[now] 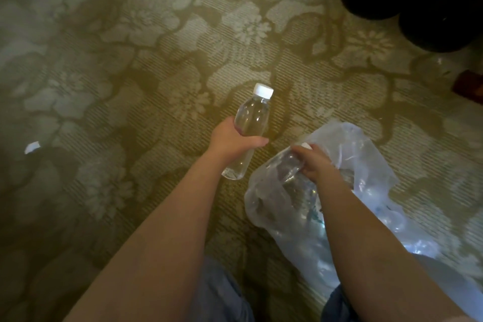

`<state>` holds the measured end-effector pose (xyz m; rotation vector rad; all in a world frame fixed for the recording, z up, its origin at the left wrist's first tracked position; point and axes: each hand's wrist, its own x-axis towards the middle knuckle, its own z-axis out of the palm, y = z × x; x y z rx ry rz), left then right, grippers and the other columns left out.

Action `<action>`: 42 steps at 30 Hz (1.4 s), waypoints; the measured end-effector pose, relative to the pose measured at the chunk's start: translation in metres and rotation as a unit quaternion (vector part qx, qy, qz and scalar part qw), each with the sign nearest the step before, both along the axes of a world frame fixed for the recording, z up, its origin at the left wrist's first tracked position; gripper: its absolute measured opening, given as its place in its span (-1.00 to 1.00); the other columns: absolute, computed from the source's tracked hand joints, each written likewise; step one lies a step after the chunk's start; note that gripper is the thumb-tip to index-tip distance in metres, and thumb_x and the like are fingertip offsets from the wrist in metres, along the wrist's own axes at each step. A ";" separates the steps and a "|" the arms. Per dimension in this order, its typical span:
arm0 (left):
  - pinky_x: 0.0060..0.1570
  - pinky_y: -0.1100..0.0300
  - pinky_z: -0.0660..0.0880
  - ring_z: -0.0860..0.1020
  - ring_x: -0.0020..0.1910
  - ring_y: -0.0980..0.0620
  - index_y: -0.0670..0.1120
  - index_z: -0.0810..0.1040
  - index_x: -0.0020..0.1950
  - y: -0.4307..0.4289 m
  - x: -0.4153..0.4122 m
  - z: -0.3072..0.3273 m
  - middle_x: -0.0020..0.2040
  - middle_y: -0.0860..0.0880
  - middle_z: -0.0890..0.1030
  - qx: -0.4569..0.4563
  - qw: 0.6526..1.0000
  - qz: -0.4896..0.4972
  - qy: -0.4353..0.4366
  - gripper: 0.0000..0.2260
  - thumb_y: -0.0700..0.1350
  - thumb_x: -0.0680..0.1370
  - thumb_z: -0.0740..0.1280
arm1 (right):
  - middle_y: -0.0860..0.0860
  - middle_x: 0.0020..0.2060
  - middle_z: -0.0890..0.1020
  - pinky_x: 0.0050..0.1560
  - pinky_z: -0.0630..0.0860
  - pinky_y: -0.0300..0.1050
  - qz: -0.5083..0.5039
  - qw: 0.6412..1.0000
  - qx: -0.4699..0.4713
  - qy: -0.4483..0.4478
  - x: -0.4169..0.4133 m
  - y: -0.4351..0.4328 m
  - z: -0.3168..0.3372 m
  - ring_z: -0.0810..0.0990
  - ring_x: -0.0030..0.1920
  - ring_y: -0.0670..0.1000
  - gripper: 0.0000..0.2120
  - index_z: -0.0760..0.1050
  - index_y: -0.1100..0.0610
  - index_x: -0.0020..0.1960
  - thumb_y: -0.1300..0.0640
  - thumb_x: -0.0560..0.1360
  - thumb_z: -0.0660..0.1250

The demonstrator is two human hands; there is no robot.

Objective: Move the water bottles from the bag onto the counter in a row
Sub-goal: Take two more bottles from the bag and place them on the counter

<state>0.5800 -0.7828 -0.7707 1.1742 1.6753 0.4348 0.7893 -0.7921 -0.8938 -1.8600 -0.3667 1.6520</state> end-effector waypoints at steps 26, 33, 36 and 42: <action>-0.15 0.09 0.54 0.58 -0.01 0.01 -0.06 0.42 0.27 -0.016 0.032 0.314 0.09 -0.03 0.58 -0.031 0.987 0.144 -0.062 -0.31 -0.01 0.21 0.59 | 0.03 -0.11 0.55 -0.07 0.49 -0.08 0.042 0.971 0.172 -0.160 -0.026 -0.012 0.442 0.52 -0.11 0.01 -0.65 0.43 0.19 0.13 0.09 0.43 0.43; -0.05 0.06 0.50 0.57 -0.05 0.01 0.00 0.43 0.18 -0.023 0.022 0.502 -0.03 0.04 0.58 -0.010 0.990 0.133 -0.045 -0.37 -0.01 0.20 0.61 | 0.01 -0.09 0.56 -0.11 0.45 -0.17 0.004 0.976 0.185 -0.110 -0.014 -0.026 0.639 0.53 -0.09 -0.03 -0.72 0.44 0.14 0.11 0.13 0.45 0.41; -0.09 0.06 0.49 0.58 -0.07 0.03 0.00 0.44 0.19 -0.036 0.018 0.561 -0.02 0.04 0.59 -0.001 0.986 0.154 -0.067 -0.37 -0.01 0.20 0.61 | 0.02 -0.08 0.55 -0.09 0.47 -0.14 0.005 0.972 0.197 -0.125 -0.018 -0.033 0.702 0.53 -0.08 -0.01 -0.72 0.44 0.14 0.11 0.13 0.45 0.39; -0.04 -0.01 0.57 0.63 -0.06 -0.05 -0.09 0.51 0.15 -0.038 -0.005 0.632 -0.03 -0.06 0.64 0.016 0.978 0.175 -0.114 -0.39 -0.03 0.16 0.62 | 0.01 -0.11 0.54 -0.04 0.50 -0.09 0.042 0.966 0.218 -0.136 -0.045 -0.027 0.767 0.53 -0.07 0.00 -0.71 0.43 0.17 0.10 0.12 0.44 0.41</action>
